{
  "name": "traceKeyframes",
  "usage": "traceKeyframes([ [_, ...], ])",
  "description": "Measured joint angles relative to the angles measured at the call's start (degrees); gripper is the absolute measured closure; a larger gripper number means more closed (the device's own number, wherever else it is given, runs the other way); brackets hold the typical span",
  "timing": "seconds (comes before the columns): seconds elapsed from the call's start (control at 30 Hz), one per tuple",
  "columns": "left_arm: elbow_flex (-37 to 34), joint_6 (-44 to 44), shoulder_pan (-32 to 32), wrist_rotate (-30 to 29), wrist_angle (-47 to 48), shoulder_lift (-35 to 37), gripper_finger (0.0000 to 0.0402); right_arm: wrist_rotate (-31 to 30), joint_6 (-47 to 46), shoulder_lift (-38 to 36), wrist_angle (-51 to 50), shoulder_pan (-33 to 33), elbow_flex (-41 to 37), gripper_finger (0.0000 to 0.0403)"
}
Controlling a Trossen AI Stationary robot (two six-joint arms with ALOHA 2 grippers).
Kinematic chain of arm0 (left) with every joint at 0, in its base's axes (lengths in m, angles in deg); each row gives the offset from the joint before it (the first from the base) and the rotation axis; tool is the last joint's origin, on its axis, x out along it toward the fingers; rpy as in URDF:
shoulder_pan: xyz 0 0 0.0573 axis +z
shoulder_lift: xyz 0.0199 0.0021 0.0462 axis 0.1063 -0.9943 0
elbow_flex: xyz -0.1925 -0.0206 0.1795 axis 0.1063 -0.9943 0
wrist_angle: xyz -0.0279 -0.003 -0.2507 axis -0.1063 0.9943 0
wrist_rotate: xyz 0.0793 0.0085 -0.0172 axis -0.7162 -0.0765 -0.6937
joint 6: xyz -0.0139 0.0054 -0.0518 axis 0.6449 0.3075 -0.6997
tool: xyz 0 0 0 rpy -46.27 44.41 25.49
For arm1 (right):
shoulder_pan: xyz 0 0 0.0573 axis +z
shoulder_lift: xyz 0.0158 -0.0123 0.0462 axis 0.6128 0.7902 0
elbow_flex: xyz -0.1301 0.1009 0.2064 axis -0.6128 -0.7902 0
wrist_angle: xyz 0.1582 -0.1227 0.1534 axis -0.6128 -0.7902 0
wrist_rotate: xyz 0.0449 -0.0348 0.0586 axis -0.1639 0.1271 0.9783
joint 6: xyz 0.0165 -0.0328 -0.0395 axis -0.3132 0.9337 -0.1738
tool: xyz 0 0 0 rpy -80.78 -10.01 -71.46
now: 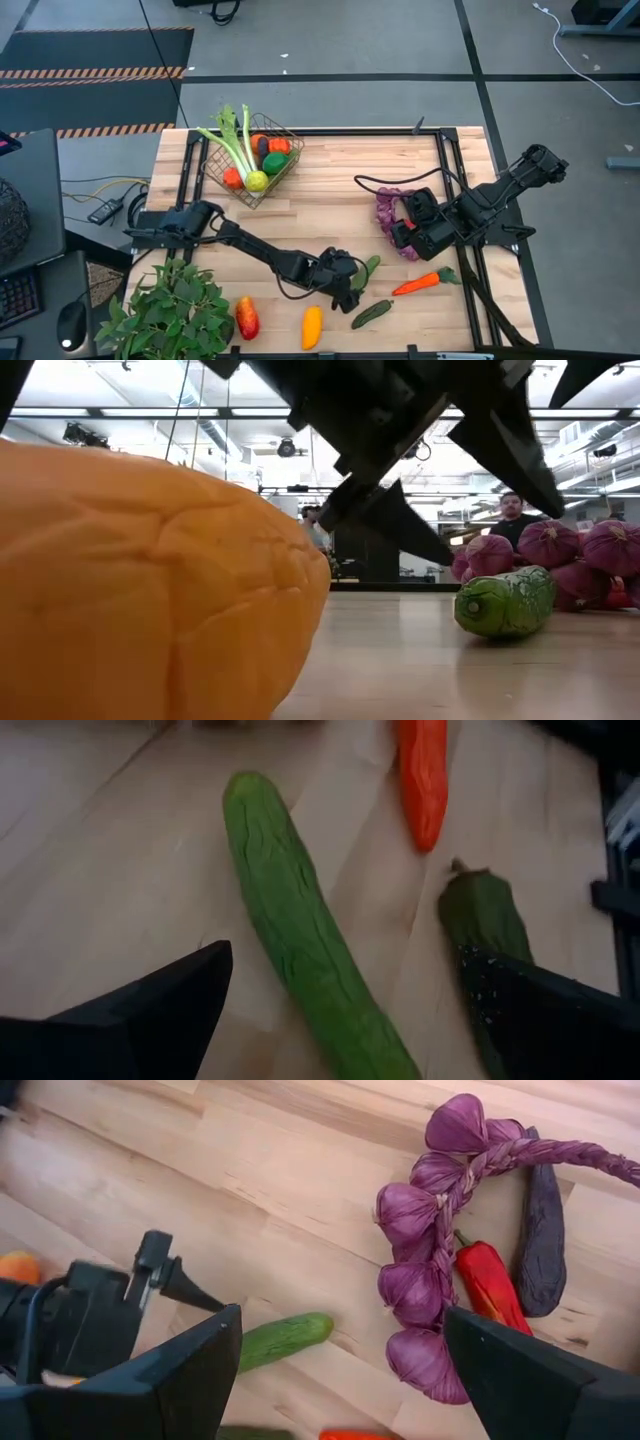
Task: Build produce basket
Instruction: Put the cucumber into the wire basket
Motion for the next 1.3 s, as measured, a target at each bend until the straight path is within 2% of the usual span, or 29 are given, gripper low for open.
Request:
traceKeyframes([
  [0.13, 0.5, 0.0, 0.4, -1.7, 0.9, -0.7, 0.0005, 0.0, 0.0, 0.0, 0.6, 0.1, 0.0, 0.0055],
  [0.43, 0.5, 1.6, 1.9, -1.1, 1.8, -3.9, 0.0005, 0.0, 0.0, 0.0, 0.6, 0.2, 0.0, 0.0055],
  [0.73, 0.7, 7.7, 2.8, -1.2, 5.1, -3.8, 0.0005, -0.3, 0.0, 0.0, 0.2, 0.2, 0.0, 0.0055],
  [1.3, 0.5, 12.7, 4.7, -1.1, 12.2, -1.9, 0.0005, -0.6, 0.6, 0.0, 0.1, 0.2, 0.0, 0.0055],
])
